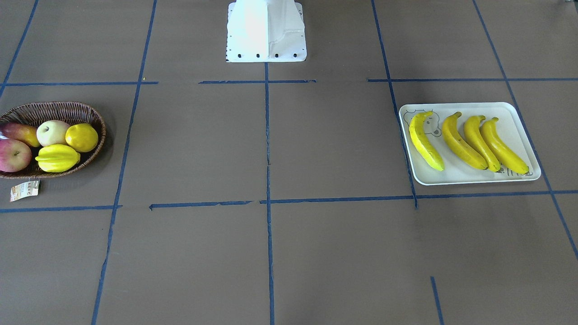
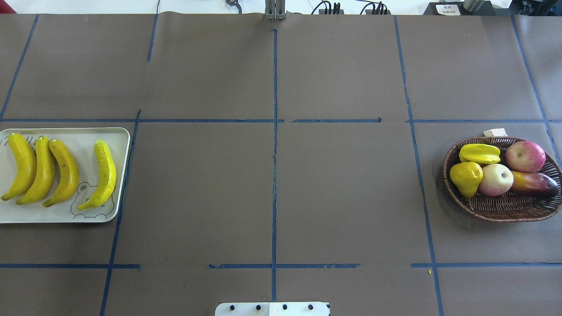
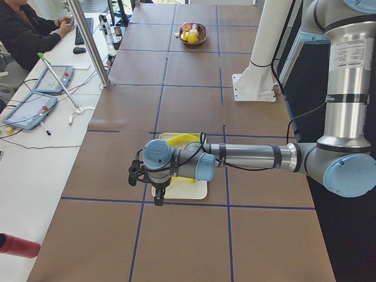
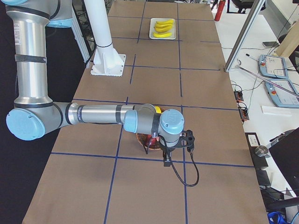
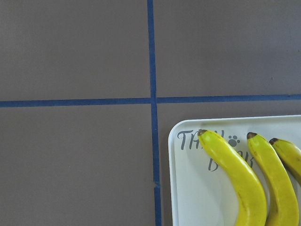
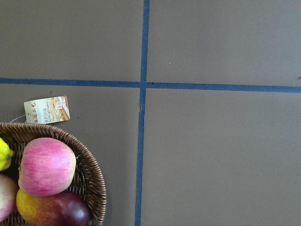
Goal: Transfer all bananas from basket to plate
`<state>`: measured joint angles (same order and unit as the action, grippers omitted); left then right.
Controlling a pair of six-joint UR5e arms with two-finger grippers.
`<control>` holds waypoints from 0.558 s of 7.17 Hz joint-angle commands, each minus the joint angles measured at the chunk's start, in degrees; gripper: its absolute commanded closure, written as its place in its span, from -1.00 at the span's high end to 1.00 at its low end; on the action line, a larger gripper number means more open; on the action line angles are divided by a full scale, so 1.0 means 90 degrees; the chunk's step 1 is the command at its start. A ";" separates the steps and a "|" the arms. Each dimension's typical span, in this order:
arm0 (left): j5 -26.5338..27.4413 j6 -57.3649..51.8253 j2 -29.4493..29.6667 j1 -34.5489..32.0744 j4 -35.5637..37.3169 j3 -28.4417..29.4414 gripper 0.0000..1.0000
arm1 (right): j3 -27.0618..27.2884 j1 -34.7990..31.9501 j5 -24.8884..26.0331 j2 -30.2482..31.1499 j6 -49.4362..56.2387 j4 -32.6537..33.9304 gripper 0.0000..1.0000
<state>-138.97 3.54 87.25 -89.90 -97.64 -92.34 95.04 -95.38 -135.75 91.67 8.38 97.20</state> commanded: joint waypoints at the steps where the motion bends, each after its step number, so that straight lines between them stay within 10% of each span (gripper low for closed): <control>1: 0.0138 -0.0012 -0.0046 0.0008 -0.0001 -0.0004 0.99 | -0.0013 -0.0056 -0.0014 0.0010 -0.0013 0.0001 1.00; 4: 0.0361 -0.0012 -0.0056 0.0008 -0.0001 -0.0033 0.99 | -0.0013 -0.0056 -0.0014 0.0010 -0.0013 0.0001 1.00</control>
<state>-137.10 3.43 86.79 -89.83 -97.65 -92.48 94.93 -95.88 -135.88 91.75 8.26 97.21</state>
